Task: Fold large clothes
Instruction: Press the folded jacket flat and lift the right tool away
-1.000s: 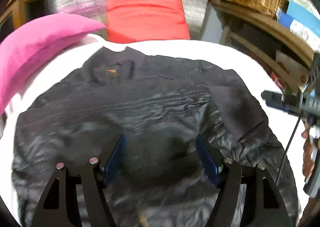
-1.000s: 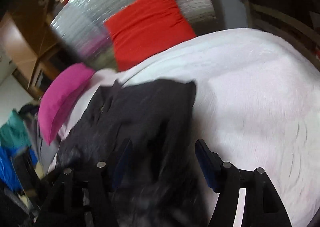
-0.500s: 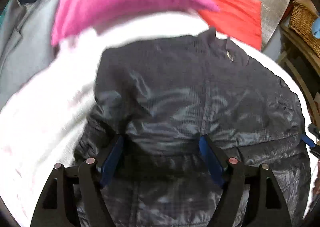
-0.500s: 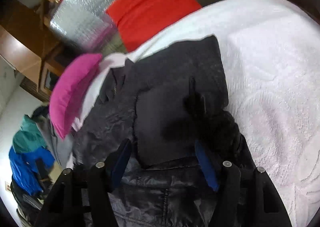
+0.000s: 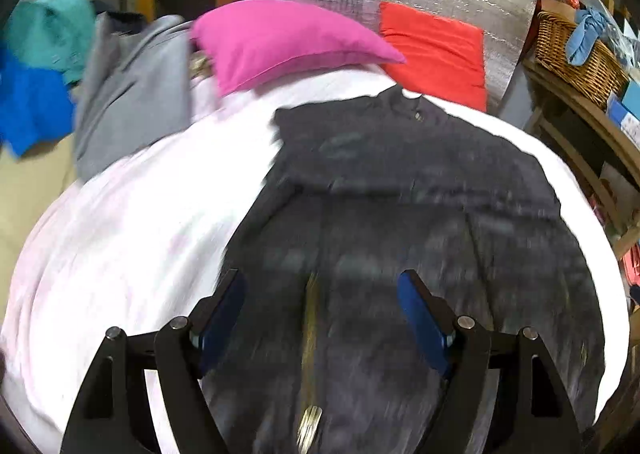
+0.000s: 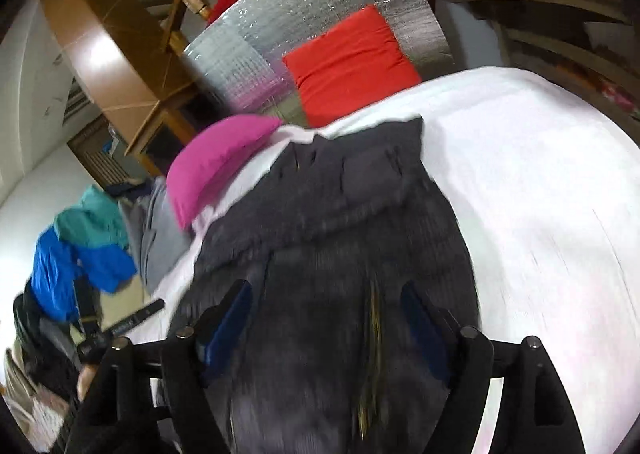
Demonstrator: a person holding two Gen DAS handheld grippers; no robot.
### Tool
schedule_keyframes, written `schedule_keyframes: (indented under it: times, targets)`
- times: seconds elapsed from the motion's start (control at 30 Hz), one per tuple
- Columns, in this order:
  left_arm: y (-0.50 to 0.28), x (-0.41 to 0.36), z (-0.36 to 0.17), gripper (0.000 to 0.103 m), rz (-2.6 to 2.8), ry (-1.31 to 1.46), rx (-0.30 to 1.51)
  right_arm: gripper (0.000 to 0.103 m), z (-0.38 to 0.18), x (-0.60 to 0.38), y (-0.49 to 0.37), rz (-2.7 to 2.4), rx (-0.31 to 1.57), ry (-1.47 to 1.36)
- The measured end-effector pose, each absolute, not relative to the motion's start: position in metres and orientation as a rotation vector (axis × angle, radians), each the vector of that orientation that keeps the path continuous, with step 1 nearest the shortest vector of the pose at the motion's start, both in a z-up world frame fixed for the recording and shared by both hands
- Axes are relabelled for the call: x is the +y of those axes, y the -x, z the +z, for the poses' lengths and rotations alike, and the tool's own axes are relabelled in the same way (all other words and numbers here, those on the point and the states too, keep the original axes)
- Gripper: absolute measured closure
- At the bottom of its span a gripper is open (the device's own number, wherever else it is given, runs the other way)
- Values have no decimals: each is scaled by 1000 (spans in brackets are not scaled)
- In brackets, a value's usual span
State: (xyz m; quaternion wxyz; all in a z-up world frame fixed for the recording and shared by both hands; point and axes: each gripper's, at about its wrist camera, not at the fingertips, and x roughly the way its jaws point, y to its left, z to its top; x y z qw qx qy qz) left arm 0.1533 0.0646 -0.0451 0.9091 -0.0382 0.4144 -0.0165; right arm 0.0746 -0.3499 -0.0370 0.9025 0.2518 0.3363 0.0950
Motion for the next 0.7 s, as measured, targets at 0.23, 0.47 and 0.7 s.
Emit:
schedule_keyframes:
  times: [0.23, 0.47, 0.7]
  targets:
    - [-72, 78, -71, 24, 27, 76, 909, 20, -72, -325, -18, 162, 732, -496]
    - [-48, 92, -81, 24, 79, 74, 882, 16, -83, -310, -8, 143, 698, -433]
    - [-49, 96, -94, 24, 98, 95, 895, 15, -94, -317, -6, 120, 691, -479]
